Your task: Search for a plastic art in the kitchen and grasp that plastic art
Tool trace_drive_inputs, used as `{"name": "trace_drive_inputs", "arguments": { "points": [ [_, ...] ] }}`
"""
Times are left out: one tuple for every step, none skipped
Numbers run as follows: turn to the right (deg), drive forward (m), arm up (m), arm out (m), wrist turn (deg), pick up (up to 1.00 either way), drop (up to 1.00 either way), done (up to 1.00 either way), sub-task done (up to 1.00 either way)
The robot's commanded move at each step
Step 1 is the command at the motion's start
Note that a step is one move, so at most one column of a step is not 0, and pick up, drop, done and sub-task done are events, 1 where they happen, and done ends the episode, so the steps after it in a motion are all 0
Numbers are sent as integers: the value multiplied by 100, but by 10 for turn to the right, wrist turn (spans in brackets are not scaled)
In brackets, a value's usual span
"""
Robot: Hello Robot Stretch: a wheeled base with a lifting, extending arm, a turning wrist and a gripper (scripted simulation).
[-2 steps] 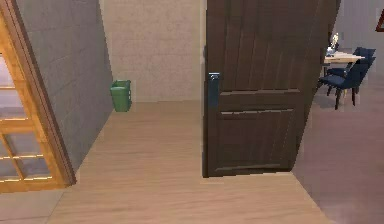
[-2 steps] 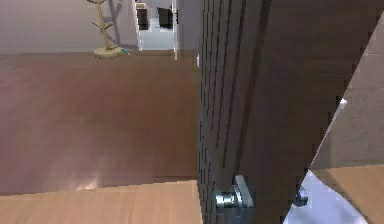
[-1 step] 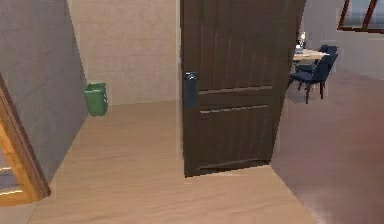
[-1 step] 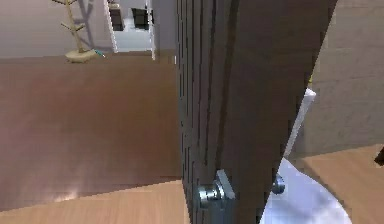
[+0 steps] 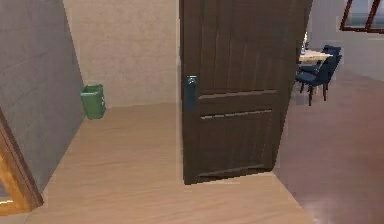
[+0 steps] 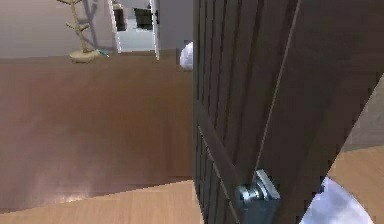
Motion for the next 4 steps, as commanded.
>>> {"name": "trace_drive_inputs", "arguments": {
  "points": [
    [300,0,0,0,0,0,0,0,0],
    [0,15,0,0,0,0,0,0,0],
    [240,0,0,0,0,0,0,0,0],
    [0,100,0,0,0,0,0,0,0]
  ]
}}
